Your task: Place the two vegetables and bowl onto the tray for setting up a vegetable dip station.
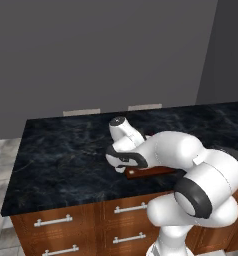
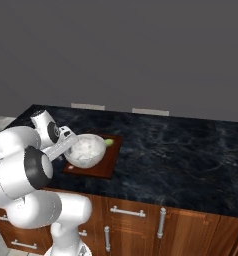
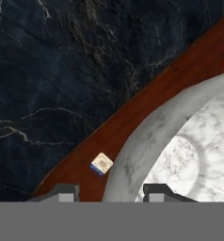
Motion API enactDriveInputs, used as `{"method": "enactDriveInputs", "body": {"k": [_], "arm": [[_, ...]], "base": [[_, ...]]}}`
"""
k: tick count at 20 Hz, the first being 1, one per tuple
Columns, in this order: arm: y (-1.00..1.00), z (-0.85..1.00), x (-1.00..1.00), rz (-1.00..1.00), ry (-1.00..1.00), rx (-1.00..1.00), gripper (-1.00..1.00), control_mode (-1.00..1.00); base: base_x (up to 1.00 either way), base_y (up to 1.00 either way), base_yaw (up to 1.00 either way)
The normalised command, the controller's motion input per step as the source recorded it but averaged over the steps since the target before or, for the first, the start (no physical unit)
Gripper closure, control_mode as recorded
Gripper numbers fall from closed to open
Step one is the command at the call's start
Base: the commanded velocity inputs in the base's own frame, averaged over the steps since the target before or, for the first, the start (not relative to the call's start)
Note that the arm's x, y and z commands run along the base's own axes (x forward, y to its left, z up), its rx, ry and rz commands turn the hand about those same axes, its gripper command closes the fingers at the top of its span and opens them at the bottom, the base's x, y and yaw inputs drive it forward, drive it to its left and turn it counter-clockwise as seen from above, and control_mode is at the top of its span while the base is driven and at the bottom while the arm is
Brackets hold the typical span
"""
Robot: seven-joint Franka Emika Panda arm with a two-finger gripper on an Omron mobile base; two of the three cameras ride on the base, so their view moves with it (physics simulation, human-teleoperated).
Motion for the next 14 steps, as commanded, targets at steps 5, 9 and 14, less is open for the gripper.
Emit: {"method": "enactDriveInputs", "body": {"k": [5,9,14], "arm": [[0.00,0.24,-0.03,0.00,0.00,0.00,-1.00,-1.00],[-0.03,0.51,-0.20,0.00,0.00,0.00,-1.00,-1.00],[-0.16,0.47,-0.49,0.00,0.00,0.00,-1.00,-1.00]], "base": [[0.00,0.00,0.00],[0.00,0.00,0.00],[0.00,0.00,0.00]]}}
